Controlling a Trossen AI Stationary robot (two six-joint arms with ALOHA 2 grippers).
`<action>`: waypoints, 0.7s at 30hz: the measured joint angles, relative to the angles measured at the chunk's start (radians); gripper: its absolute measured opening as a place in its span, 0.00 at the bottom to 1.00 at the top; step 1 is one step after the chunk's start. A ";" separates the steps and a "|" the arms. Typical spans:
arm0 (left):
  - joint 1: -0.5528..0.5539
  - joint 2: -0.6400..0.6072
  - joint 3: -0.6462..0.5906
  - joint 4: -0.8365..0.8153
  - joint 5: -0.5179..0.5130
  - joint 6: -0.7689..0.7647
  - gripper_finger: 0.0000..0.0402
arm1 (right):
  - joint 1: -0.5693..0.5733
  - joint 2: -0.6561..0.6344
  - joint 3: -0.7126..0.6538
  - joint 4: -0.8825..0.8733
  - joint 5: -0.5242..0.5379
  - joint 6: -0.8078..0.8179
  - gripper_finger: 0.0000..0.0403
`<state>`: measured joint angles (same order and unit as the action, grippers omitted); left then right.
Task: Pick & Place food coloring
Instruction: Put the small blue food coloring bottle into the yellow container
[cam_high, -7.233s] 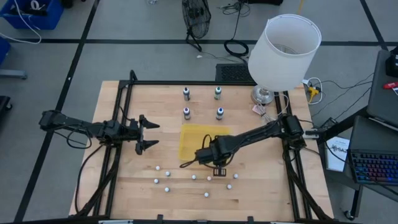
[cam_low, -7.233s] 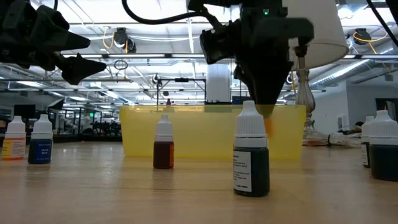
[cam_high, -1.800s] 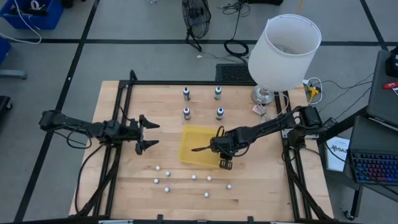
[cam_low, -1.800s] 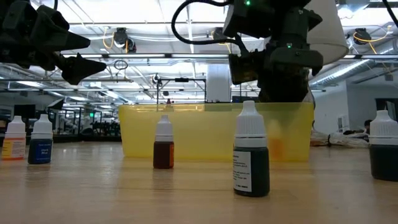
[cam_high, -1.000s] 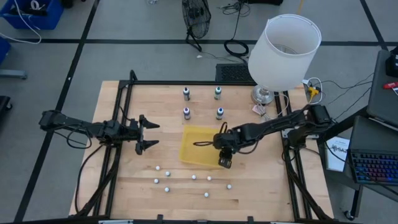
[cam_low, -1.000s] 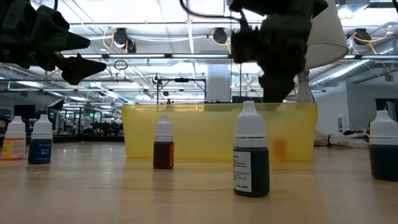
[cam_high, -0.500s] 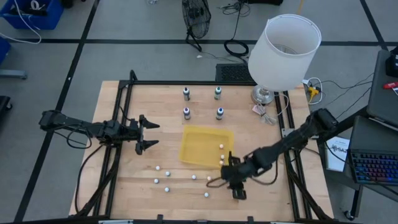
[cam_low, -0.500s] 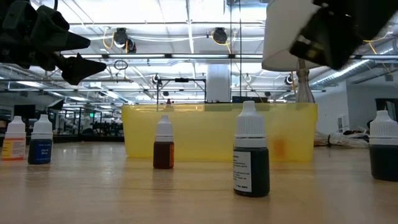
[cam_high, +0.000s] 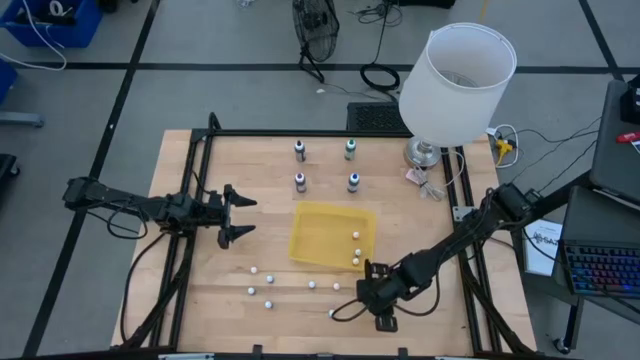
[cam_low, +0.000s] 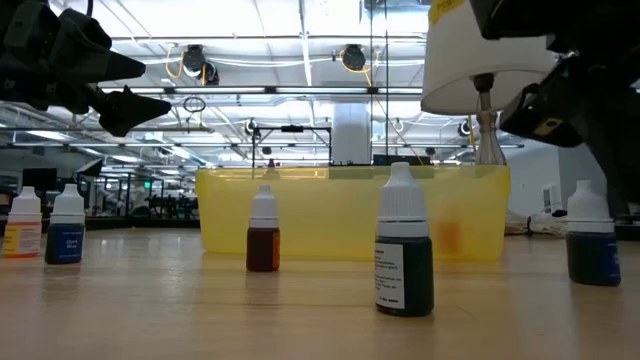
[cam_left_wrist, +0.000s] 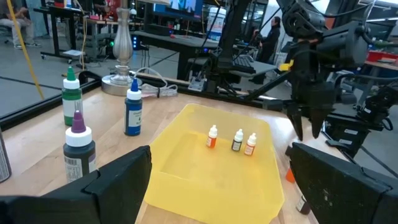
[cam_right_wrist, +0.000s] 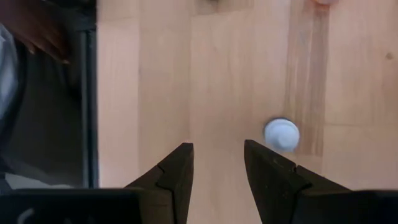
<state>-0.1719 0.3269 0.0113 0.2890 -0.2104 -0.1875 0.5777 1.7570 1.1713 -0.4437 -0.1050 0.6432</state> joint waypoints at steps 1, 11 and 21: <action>0.000 0.000 0.000 0.000 0.000 0.000 0.94 | 0.000 -0.003 0.000 0.005 0.000 0.000 0.32; 0.000 0.000 0.000 0.000 0.000 0.000 0.94 | 0.002 -0.007 0.000 -0.046 -0.003 0.030 0.32; 0.000 0.000 0.000 0.000 0.000 0.000 0.94 | -0.014 -0.007 0.000 -0.073 0.063 -0.019 0.32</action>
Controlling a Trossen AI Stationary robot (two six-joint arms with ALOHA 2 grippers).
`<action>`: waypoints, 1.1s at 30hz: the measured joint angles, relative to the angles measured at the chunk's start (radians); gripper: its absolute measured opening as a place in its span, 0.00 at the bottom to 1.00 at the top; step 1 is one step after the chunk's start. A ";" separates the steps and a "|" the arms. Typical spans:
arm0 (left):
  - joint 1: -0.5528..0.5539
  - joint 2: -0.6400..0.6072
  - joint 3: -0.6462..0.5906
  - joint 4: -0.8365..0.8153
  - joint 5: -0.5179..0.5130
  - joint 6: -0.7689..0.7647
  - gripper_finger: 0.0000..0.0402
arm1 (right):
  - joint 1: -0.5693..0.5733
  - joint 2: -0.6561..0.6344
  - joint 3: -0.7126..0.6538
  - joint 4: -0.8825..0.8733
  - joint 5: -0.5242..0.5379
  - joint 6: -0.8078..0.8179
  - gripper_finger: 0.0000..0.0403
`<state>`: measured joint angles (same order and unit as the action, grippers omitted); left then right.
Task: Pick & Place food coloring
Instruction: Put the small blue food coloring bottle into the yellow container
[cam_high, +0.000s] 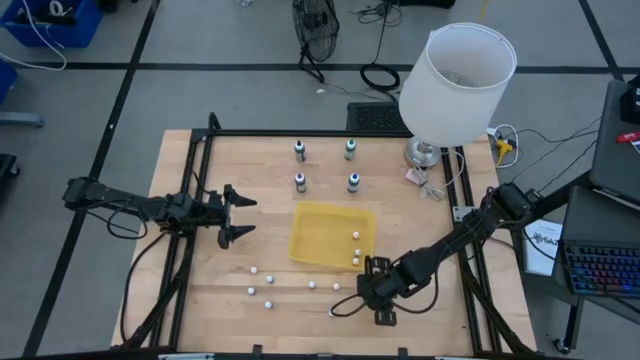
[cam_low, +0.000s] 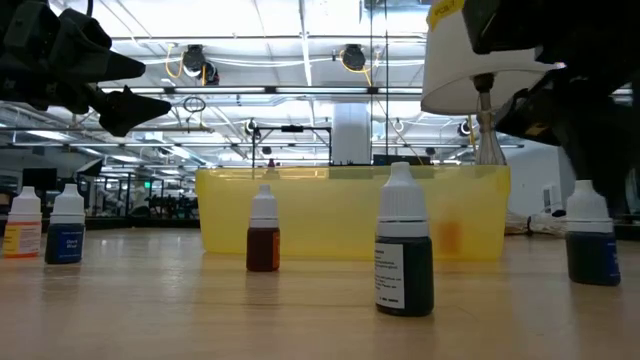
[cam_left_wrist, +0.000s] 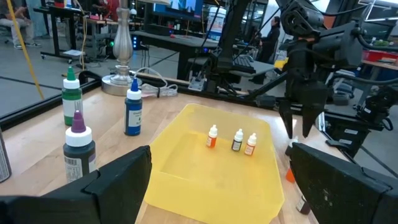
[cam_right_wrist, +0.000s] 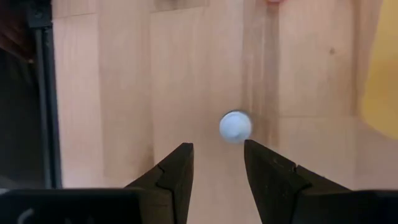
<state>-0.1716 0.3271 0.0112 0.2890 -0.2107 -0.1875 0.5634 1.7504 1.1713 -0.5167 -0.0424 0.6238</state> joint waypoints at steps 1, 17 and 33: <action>0.000 0.000 0.000 0.000 0.000 0.000 0.94 | -0.001 0.000 0.000 0.001 0.013 -0.012 0.32; 0.000 0.000 0.000 0.000 0.000 0.000 0.94 | -0.001 0.075 -0.001 0.036 0.066 -0.128 0.32; 0.000 0.000 0.000 0.000 0.000 0.000 0.94 | -0.001 0.076 -0.001 0.057 0.073 -0.139 0.32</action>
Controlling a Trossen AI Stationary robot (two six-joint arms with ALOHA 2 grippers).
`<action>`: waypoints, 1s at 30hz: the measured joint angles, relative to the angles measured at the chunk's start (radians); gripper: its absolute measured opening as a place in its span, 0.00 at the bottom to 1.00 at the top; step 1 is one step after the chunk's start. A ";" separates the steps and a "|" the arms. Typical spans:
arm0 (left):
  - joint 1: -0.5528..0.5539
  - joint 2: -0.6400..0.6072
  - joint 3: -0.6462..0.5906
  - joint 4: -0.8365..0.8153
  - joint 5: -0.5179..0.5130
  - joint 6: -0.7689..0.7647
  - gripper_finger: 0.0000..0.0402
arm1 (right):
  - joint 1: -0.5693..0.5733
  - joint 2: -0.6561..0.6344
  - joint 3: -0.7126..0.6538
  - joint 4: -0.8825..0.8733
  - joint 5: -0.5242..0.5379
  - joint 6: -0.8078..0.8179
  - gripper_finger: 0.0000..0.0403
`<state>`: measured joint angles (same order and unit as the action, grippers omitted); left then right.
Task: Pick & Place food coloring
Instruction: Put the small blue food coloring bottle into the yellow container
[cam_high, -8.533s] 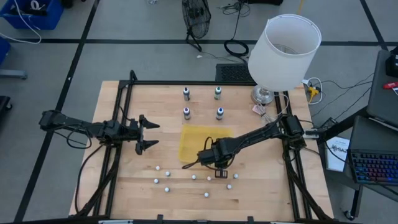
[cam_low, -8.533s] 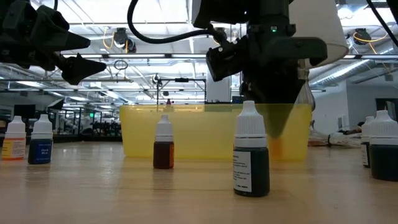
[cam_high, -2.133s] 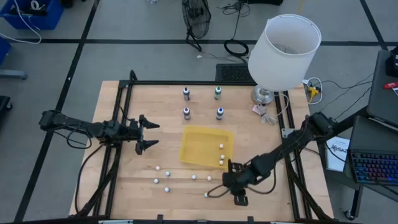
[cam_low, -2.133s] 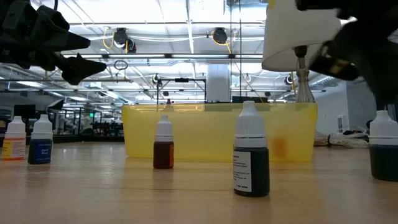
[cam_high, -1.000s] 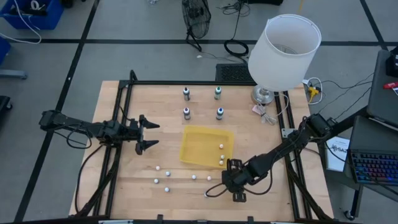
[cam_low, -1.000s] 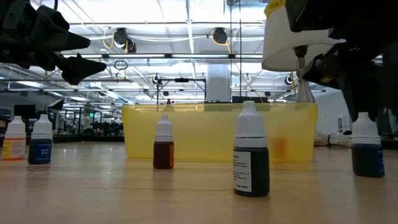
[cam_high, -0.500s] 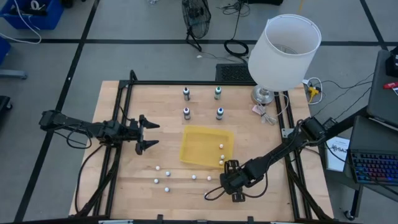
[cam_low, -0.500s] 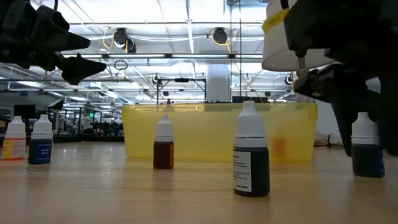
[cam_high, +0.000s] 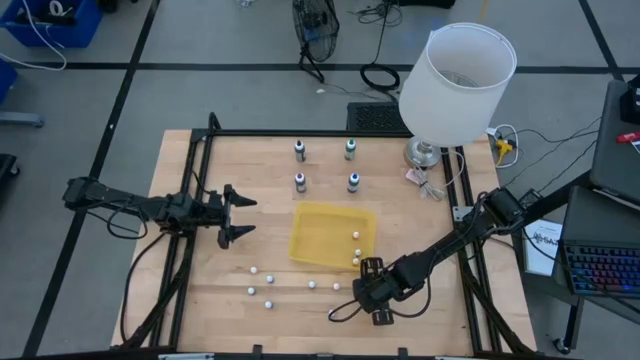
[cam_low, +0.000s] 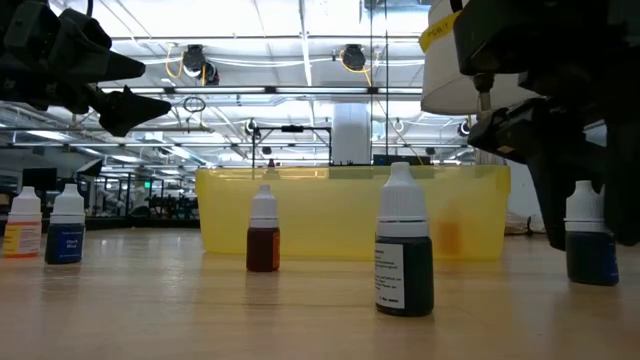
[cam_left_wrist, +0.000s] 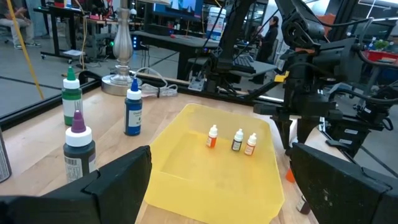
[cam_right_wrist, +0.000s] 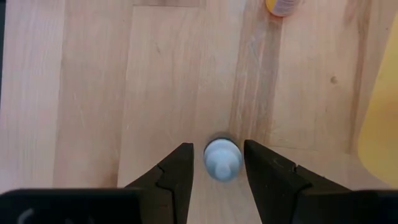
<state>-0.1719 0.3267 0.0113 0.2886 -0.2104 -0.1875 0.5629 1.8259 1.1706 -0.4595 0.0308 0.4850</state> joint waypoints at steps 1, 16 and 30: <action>0.000 0.000 0.000 0.000 0.000 0.000 0.94 | 0.000 0.000 0.000 0.000 0.000 0.000 0.32; 0.000 0.000 0.000 0.000 0.000 0.000 0.94 | 0.000 -0.004 0.000 0.030 -0.009 -0.002 0.13; 0.000 0.000 0.000 0.000 0.000 0.000 0.94 | -0.195 -0.224 0.234 -0.219 0.030 -0.151 0.13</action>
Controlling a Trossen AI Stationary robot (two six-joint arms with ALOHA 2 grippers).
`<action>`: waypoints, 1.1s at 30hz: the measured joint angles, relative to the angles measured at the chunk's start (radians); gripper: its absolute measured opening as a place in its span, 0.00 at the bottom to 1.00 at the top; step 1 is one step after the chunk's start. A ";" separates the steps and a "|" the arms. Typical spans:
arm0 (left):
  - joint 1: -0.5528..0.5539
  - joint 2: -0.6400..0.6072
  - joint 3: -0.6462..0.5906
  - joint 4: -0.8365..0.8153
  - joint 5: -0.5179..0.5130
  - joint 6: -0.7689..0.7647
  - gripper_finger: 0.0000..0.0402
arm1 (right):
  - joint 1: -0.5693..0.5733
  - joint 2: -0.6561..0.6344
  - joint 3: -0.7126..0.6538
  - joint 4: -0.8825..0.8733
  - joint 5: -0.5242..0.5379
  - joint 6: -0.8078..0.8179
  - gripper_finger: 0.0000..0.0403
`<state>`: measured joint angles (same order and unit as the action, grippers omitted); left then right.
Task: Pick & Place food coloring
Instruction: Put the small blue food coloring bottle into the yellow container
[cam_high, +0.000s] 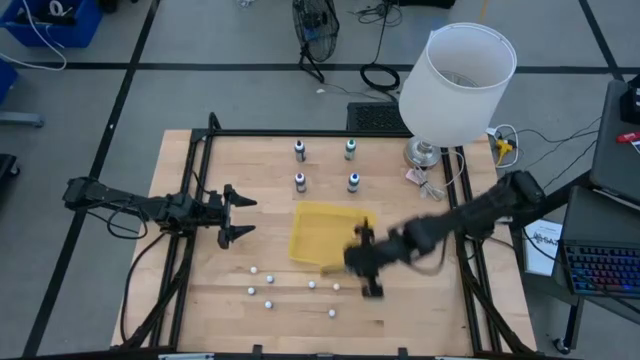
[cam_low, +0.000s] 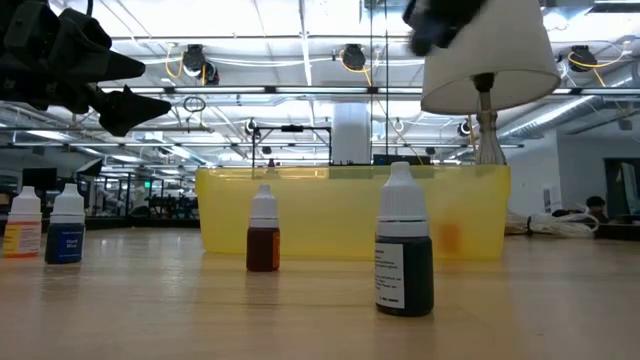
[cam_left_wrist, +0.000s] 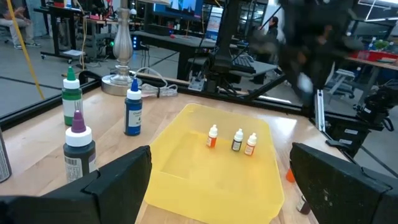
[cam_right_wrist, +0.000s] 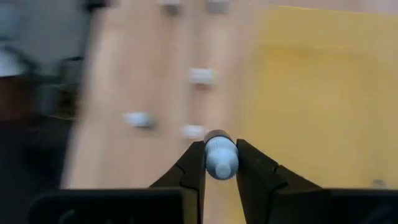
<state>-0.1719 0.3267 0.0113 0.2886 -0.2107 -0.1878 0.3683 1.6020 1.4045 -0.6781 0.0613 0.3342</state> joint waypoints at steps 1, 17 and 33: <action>0.000 0.000 0.000 0.000 0.000 0.000 0.94 | -0.035 0.000 0.042 -0.074 0.012 -0.015 0.13; 0.000 0.000 0.000 0.000 0.000 0.000 0.94 | -0.396 0.033 -0.106 -0.214 -0.096 -0.070 0.13; 0.000 0.000 0.000 0.000 0.000 0.000 0.94 | -0.399 0.032 -0.333 0.104 -0.117 -0.069 0.13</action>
<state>-0.1717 0.3267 0.0112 0.2890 -0.2104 -0.1878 -0.0308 1.6344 1.0718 -0.5741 -0.0558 0.2649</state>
